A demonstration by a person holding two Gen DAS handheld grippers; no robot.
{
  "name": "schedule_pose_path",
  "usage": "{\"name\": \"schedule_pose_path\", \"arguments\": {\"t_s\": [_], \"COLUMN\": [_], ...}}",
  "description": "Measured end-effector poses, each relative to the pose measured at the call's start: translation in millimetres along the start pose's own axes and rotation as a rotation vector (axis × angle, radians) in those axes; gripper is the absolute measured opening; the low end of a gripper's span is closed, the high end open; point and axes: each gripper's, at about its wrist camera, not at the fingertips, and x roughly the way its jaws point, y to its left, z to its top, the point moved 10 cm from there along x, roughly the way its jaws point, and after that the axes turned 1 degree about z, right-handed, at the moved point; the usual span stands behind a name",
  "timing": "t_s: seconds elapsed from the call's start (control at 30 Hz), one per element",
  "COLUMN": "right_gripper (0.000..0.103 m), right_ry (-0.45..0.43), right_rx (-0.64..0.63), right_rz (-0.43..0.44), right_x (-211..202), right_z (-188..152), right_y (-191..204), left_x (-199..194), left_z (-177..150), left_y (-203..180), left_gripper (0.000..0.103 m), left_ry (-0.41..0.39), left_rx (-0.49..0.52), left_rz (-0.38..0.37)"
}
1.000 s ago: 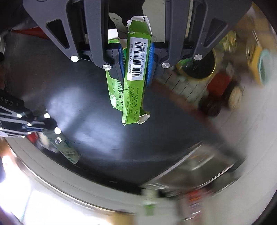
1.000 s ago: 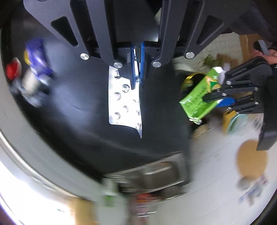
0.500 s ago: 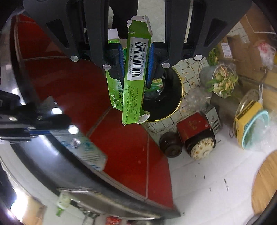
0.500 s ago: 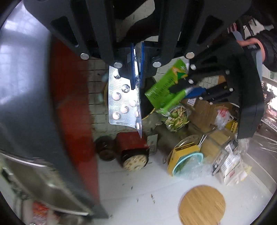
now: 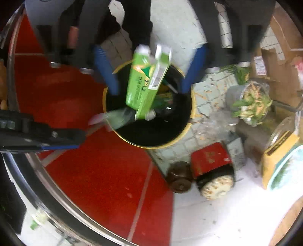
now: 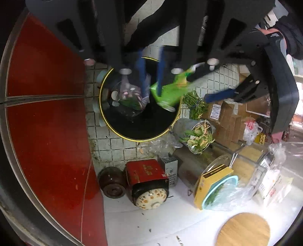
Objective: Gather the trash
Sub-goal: 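Carry snack box and blister pack to the black bin and release both, then return both open tools to the countertop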
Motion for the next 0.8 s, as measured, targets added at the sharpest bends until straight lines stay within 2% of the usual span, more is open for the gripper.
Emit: {"name": "schedule_pose_path", "arguments": {"t_s": [0.03,0.07,0.2,0.33,0.43,0.53,0.63,0.77,0.8], "right_gripper": [0.068,0.073,0.073,0.073,0.074,0.074,0.077,0.079,0.079], "right_ry": [-0.014,-0.034,-0.033,-0.046,-0.091,-0.165,-0.257,-0.38,-0.422], "right_rx": [0.009,0.012,0.017,0.023,0.056,0.099,0.144,0.231,0.281], "right_rz": [0.005,-0.005,0.008,-0.006,-0.013,-0.033,-0.087,-0.213,-0.262], "right_x": [-2,-6,-18,-42,-75,-128,-195,-288,-321], "right_z": [2,3,-4,-18,-27,-40,-61,-106,-127], "right_y": [-1,-2,0,-1,-6,-18,-39,-81,-99], "left_x": [-1,-1,-10,-31,-51,-86,-116,-153,-159], "left_z": [-1,-2,-9,-8,-1,15,30,42,43], "left_y": [4,6,6,-7,-23,-60,-106,-209,-233], "left_gripper": [0.079,0.079,0.079,0.079,0.079,0.079,0.085,0.09,0.091], "left_ry": [-0.002,0.007,0.012,-0.003,-0.026,-0.069,-0.105,-0.147,-0.153], "left_rx": [-0.018,-0.029,-0.032,0.029,0.093,0.185,0.263,0.435,0.474], "left_rz": [-0.003,-0.005,0.0,0.012,0.023,0.02,-0.021,-0.133,-0.163]}}
